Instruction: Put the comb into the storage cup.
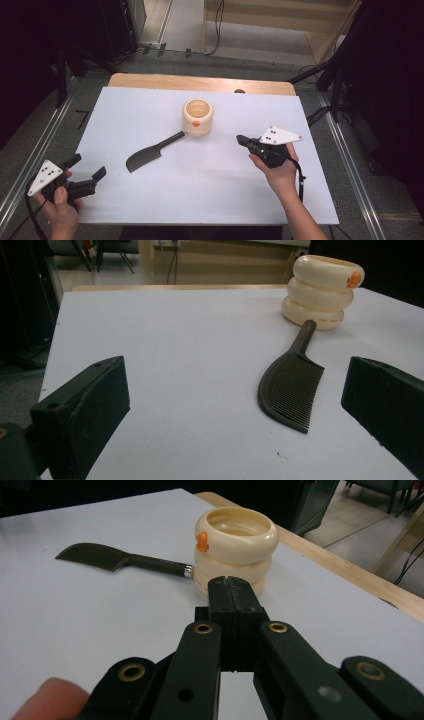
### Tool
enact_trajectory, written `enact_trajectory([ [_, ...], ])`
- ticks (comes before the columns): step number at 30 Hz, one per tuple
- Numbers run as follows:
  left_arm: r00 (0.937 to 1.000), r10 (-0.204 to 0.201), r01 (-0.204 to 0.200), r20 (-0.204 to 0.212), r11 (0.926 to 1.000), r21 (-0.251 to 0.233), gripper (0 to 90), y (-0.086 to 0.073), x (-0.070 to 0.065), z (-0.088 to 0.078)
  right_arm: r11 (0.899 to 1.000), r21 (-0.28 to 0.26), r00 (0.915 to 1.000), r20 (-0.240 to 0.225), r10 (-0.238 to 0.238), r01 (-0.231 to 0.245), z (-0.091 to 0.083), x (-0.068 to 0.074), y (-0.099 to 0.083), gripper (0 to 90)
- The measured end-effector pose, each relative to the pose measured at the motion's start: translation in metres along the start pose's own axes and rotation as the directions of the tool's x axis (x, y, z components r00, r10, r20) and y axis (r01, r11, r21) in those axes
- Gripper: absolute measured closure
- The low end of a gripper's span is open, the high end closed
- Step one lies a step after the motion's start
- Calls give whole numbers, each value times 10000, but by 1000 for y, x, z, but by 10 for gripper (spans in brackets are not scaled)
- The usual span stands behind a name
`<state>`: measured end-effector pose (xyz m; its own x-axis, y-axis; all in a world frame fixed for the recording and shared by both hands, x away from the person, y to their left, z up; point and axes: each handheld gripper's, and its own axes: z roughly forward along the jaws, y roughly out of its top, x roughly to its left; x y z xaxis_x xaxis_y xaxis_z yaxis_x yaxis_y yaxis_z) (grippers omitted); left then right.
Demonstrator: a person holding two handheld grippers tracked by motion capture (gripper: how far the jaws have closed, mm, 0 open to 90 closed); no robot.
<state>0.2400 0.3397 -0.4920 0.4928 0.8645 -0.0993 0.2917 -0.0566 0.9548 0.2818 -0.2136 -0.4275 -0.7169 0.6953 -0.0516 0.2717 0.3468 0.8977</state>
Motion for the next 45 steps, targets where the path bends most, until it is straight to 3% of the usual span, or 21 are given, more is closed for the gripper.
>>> enact_trajectory([
  [6,10000,-4,4,0,10000,-3,0,0,0,0,9997,145,9982,-578,-170,178,16,0,12,882],
  [23,10000,29,-29,49,10000,-53,0,0,0,-1,9977,500,9923,-1174,-397,458,53,0,43,882],
  [24,10000,33,-33,56,10000,-50,0,0,0,-1,9977,511,9886,-1459,-363,441,58,-1,46,882],
  [38,9999,-14,15,118,10000,-82,0,0,1,-1,9940,956,9878,-1509,-381,529,85,0,61,882],
  [45,9999,-24,25,145,9999,-103,0,0,1,-1,9916,1144,9828,-1806,-388,602,101,1,71,883],
])
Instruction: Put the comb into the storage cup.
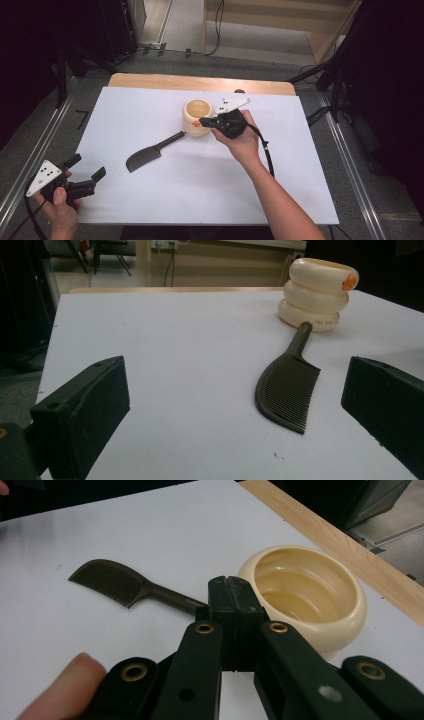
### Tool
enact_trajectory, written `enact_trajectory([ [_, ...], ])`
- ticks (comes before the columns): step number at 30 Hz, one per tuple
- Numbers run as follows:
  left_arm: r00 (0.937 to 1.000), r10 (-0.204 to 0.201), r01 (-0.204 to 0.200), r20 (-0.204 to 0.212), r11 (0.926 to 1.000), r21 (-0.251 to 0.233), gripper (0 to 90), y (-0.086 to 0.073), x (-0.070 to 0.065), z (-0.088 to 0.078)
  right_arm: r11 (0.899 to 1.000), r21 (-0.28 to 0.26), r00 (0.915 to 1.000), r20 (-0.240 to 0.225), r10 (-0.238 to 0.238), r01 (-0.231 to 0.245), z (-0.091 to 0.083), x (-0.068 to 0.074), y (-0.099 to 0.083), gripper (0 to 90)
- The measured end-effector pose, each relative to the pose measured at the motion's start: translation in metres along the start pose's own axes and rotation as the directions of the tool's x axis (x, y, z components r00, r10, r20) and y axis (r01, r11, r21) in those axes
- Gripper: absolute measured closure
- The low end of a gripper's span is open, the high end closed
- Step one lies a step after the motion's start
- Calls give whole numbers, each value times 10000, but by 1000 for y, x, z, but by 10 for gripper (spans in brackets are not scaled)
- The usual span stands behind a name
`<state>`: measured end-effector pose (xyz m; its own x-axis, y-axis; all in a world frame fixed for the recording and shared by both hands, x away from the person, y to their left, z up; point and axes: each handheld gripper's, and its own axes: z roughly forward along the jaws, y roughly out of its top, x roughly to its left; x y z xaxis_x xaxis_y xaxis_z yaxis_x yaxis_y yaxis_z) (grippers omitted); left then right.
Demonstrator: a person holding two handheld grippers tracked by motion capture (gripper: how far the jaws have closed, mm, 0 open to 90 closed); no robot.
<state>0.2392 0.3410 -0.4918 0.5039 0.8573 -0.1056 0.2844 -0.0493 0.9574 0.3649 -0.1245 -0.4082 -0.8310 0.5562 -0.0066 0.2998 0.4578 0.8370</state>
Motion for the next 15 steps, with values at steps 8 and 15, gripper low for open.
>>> enact_trajectory([
  [8,10000,40,-40,32,10000,-5,0,0,0,0,9994,289,9996,-243,-170,177,24,4,8,882],
  [15,10000,25,-25,37,10000,-9,0,0,0,-1,9938,1010,9983,-402,-423,462,51,12,13,883],
])
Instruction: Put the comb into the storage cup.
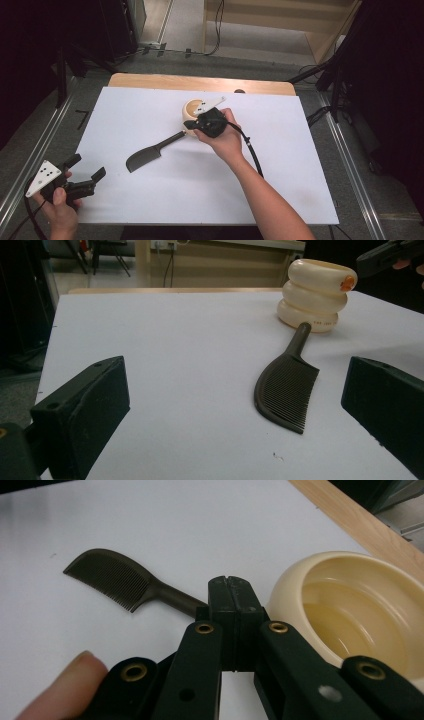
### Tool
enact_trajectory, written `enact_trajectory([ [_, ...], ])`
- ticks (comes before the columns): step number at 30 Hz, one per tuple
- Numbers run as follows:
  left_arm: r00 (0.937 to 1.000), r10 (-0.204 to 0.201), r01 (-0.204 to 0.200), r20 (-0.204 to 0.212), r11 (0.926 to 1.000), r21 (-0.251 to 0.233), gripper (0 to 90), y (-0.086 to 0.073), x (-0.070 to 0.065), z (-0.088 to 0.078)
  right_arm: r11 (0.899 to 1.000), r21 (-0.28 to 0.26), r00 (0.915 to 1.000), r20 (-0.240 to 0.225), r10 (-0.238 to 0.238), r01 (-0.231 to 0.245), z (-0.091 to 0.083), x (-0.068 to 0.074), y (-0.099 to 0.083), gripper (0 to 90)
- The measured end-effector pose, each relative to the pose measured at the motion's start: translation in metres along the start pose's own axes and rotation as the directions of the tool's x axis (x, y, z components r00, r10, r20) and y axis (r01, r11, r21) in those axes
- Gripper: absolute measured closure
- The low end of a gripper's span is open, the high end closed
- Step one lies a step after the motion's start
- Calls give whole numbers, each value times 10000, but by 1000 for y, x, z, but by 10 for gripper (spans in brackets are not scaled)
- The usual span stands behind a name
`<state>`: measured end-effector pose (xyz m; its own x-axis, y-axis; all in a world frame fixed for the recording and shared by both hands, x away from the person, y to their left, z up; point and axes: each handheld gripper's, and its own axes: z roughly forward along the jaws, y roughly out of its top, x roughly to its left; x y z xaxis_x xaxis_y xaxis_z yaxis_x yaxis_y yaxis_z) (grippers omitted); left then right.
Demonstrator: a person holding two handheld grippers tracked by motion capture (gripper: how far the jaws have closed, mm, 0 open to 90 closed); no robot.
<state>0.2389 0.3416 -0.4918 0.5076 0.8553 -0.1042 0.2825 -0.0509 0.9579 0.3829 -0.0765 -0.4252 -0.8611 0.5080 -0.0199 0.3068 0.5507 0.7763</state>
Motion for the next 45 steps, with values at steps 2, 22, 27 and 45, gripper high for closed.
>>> enact_trajectory([
  [2,10000,6,-6,5,10000,-3,0,0,0,0,10000,97,10000,-50,14,-14,8,0,1,883],
  [22,9999,50,-49,95,10000,-46,0,0,0,0,9763,2163,9977,673,-98,-50,84,8,14,882],
  [27,9999,75,-74,136,10000,-62,0,0,-1,1,9705,2402,9944,1053,-73,-183,91,12,14,882],
  [45,9999,61,-61,139,10000,-51,0,0,0,0,9589,2811,9914,1096,-716,381,101,21,9,883],
])
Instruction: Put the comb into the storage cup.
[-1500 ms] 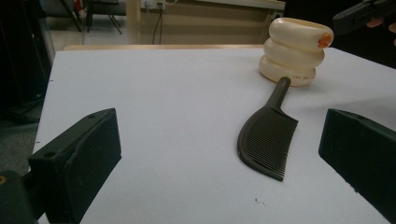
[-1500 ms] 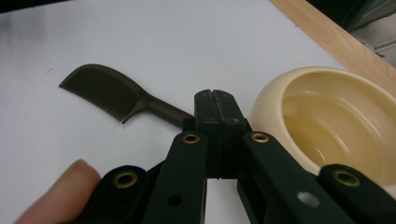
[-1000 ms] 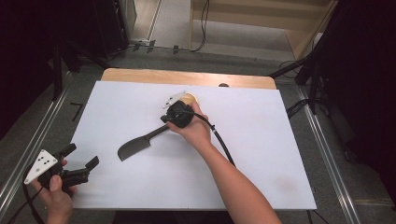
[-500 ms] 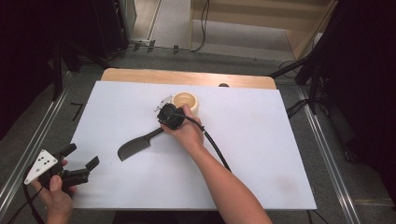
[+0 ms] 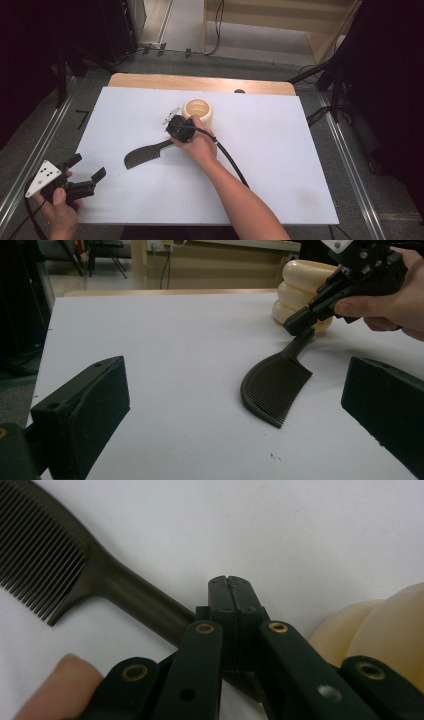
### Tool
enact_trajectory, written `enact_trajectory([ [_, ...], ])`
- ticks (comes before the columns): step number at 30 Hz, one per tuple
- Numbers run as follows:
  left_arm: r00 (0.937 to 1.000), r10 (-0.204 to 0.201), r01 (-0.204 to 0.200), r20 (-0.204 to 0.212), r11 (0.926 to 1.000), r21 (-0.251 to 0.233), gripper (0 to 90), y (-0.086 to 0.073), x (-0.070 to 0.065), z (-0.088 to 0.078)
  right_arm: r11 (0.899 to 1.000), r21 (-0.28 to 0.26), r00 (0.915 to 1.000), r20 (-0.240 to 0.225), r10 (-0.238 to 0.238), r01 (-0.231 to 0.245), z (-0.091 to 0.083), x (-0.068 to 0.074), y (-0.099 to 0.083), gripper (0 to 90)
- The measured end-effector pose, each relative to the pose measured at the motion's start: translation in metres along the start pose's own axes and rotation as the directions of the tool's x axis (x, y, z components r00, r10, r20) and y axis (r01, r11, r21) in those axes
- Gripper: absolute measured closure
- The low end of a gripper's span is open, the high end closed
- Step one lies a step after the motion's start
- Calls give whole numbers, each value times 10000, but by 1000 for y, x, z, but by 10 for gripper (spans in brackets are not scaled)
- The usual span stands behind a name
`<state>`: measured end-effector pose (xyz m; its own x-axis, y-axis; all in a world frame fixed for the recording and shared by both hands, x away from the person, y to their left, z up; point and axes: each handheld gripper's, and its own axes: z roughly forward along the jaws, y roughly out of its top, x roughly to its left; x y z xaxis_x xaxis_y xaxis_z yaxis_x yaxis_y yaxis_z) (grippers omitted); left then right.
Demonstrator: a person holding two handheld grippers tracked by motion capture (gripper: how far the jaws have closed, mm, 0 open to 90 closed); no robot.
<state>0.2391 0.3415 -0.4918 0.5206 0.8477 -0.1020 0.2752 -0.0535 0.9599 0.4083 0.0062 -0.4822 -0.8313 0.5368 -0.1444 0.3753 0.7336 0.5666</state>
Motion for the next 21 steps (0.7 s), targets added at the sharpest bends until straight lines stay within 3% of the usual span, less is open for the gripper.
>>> enact_trajectory([
  [17,10000,95,-95,9,9999,81,0,0,-1,1,9999,-56,9977,-668,-113,109,-17,-1,-14,882],
  [21,9999,108,-108,15,9999,87,0,0,-2,1,9999,55,9988,-480,-92,95,-17,-3,-15,882],
])
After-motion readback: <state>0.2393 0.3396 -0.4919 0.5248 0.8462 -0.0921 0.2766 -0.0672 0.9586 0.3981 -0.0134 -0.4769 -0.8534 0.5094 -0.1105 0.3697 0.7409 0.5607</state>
